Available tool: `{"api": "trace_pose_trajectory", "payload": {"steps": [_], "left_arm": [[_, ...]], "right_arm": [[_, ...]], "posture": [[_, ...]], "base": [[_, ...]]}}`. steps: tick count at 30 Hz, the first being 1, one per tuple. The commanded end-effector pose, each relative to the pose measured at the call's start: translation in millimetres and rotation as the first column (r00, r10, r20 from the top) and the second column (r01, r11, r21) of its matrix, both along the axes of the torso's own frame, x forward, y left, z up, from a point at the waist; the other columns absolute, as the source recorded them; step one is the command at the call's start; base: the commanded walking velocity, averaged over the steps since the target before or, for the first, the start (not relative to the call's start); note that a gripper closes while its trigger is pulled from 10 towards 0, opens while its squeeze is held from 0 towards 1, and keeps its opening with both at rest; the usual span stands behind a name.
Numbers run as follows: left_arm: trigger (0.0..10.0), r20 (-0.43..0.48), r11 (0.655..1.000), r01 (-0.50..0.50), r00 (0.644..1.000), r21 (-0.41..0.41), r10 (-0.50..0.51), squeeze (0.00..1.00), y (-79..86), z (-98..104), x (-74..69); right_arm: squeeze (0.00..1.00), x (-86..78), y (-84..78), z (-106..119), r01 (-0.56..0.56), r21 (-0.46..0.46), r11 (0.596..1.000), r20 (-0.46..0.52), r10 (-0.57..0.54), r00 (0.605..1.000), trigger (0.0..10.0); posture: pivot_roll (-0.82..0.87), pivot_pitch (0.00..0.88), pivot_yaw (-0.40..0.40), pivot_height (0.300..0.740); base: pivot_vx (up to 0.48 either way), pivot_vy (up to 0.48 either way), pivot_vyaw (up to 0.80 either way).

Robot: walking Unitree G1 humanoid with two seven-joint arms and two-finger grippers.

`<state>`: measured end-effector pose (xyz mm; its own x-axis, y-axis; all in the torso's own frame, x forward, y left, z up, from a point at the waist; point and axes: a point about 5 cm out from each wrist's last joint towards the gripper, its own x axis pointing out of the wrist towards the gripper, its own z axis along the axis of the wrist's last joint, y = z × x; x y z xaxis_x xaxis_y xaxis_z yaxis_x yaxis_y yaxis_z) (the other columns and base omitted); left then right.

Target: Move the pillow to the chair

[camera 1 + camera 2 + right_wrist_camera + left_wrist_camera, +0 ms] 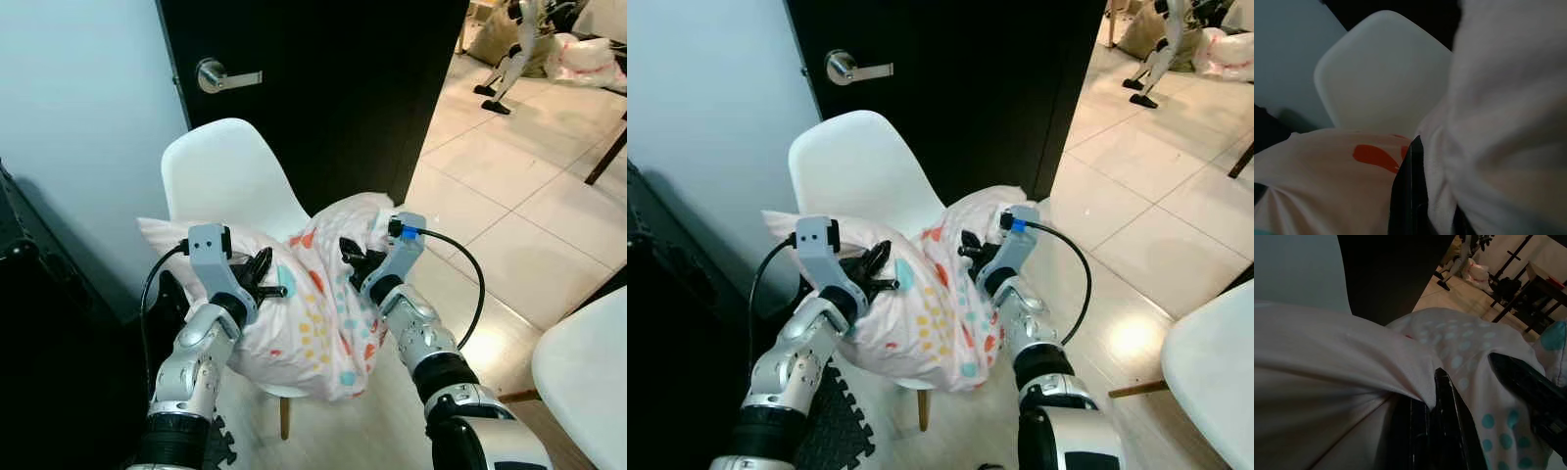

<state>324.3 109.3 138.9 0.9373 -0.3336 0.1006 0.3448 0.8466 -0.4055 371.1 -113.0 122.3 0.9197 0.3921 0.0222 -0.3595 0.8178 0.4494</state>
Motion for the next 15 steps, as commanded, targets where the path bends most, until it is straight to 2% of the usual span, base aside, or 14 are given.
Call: {"api": "trace_pose_trajectory", "payload": {"steps": [1,10,15], "left_arm": [[10.0,0.081,0.999,0.040,0.996,-0.007,-0.039,0.00,-6.9,16.5,0.9],[10.0,0.071,0.999,0.041,0.997,-0.010,-0.040,0.00,-8.4,13.4,-0.6],[10.0,0.064,0.999,0.026,0.998,0.018,-0.027,0.00,-5.8,9.4,-1.2]], "right_arm": [[0.00,-0.8,14.3,6.6,-0.066,0.025,0.998,0.044,0.065,0.997,10.0],[0.00,-1.7,14.9,6.2,-0.075,0.028,0.997,0.054,0.073,0.996,10.0],[0.00,-2.5,16.6,6.4,-0.084,0.031,0.996,0.064,0.081,0.995,10.0]], "posture": [[0.01,0.120,0.014,0.740],[0.01,0.122,0.016,0.740],[0.01,0.122,0.014,0.740]], "base": [[0.000,0.000,0.00],[0.000,0.000,0.00],[0.000,0.000,0.00]]}}
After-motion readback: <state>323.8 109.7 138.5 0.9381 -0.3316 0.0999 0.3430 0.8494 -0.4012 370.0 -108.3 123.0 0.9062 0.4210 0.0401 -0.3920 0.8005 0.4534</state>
